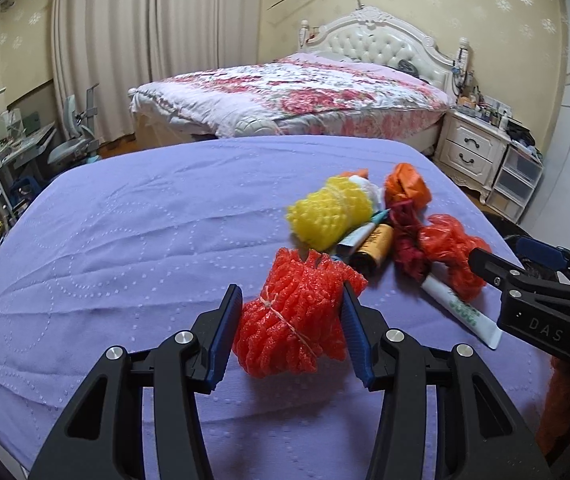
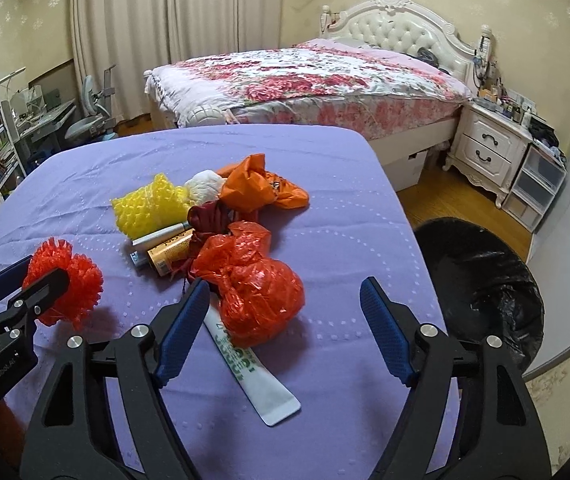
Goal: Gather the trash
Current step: 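Grasp the red mesh fruit net with the left gripper while the right gripper grasps the red plastic bag, then carry both items over the black bin and open both grippers to drop them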
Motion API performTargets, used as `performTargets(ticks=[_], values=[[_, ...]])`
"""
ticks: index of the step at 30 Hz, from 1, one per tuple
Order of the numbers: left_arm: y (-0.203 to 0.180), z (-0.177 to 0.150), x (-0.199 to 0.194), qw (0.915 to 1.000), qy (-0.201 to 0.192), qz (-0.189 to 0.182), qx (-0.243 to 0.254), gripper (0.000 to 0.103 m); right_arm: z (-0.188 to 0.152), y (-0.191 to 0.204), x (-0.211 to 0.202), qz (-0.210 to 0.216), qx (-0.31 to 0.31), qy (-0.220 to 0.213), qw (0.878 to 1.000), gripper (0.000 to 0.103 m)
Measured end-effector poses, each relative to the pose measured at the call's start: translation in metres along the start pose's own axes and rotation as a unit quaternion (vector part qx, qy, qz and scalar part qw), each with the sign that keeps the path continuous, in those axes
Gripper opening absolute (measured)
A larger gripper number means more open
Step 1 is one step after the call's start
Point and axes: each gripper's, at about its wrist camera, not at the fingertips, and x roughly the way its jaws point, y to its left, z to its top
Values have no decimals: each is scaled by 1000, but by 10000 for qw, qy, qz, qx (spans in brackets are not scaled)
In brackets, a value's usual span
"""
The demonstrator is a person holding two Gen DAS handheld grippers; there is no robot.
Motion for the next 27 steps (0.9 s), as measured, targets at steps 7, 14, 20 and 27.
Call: performTargets(ticks=[7, 14, 20, 27], values=[[9, -2, 3, 9998, 92, 7, -170, 49, -2, 10, 7, 194, -164, 201, 9995, 41], [6, -2, -8, 9998, -55, -91, -140, 49, -9, 4, -16, 120, -147, 15, 9998, 40], [-17, 6, -21, 9992, -266, -310, -8, 49, -14, -31, -39, -196, 181, -221, 9994, 40], [-66, 27, -26, 9956, -505, -743, 261, 49, -11, -90, -57, -802, 552, -460, 9942, 40]])
